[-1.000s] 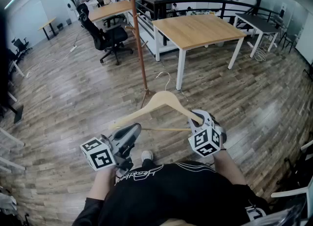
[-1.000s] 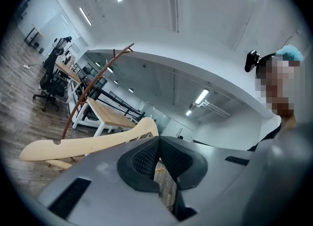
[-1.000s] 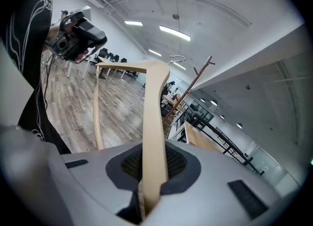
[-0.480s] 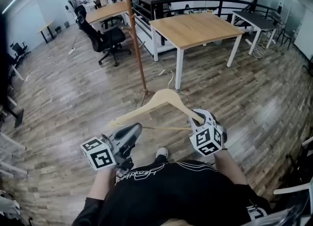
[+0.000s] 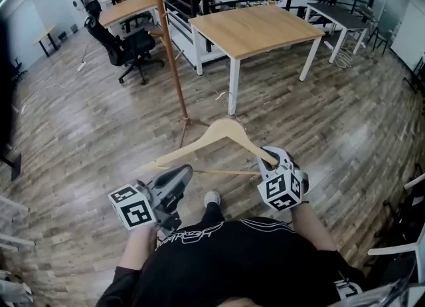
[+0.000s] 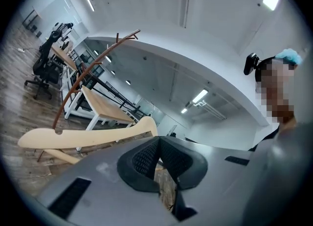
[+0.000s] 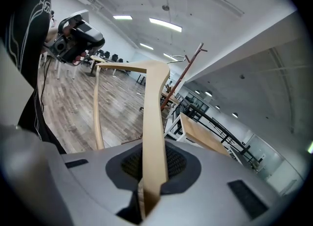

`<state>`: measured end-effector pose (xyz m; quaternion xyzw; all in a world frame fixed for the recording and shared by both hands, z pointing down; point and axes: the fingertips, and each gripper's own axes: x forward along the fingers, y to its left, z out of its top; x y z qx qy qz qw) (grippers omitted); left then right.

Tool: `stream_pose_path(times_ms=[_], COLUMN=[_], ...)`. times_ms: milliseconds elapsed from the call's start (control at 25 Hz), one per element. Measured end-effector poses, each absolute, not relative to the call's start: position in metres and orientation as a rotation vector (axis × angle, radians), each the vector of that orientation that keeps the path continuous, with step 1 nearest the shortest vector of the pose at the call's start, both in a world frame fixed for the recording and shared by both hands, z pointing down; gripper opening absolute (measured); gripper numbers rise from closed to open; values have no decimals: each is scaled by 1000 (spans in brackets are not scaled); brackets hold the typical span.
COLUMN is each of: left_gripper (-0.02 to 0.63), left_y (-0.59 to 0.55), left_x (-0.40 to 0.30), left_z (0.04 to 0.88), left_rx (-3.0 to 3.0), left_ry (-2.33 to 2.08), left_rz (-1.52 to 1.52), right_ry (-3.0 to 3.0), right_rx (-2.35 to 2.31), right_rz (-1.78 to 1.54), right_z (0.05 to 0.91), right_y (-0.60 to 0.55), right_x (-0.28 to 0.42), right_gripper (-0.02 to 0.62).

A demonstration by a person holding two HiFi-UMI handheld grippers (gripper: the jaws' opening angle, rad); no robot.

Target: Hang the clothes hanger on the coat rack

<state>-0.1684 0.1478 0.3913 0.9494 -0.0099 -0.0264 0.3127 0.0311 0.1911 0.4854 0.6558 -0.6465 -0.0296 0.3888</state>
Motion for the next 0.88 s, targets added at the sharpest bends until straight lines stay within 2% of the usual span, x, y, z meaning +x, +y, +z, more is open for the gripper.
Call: stream_pose_path(times_ms=[440, 880], left_gripper=[6, 6], left_y=[13, -132], left_x=[-108, -74], left_z=[402, 389], left_rx=[2454, 2461], left_ry=[-4, -1], left_rz=[-17, -123], right_ry=[-1615, -1539], right_rx=[1650, 1628], right_rz=[2, -73], right_z=[504, 471], right_y=[71, -65], right_x=[82, 133], right_gripper=[67, 67])
